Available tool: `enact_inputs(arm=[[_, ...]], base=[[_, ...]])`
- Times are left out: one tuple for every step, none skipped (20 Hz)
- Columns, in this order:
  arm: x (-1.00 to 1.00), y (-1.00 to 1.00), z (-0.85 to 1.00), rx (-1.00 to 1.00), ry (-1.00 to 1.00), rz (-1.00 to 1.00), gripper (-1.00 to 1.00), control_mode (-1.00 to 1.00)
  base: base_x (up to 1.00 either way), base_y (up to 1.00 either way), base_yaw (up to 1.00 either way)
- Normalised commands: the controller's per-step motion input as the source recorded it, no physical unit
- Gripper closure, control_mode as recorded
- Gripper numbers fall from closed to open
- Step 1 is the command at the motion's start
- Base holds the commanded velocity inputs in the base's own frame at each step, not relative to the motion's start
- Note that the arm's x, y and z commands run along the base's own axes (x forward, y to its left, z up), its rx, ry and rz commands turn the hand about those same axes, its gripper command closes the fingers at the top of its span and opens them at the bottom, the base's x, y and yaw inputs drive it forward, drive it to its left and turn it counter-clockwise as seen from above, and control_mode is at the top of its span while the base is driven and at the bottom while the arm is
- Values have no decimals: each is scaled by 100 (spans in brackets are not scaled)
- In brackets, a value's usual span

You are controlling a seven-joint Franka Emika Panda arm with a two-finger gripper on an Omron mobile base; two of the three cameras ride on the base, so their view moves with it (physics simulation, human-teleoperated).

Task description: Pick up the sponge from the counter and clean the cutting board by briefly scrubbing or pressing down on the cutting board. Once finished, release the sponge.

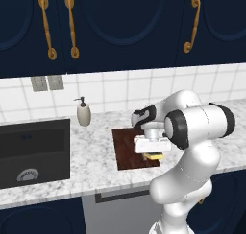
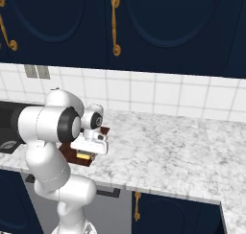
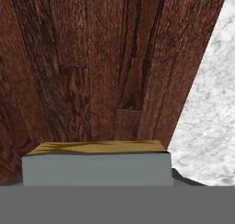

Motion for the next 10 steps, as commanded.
enact_inputs(arm=[[19,17,0,-7,0,-7,100,-100],[22,17,0,-6,0,-7,100,-100],[27,17,0,-6,0,-7,100,-100],[26,11,1,-5,0,-6,100,-100],[19,14,8,-5,0,-6,100,-100],[11,10,10,-2,0,-5,100,-100],[9,9,6,-2,0,-5,100,-100],[6,3,7,0,0,-5,100,-100],[9,1,4,0,0,-5,100,-100],[9,0,0,0,0,-5,100,-100]], base=[[0,0,0],[0,0,0],[0,0,0],[0,0,0],[0,0,0],[0,0,0],[0,0,0],[0,0,0],[0,0,0],[0,0,0]])
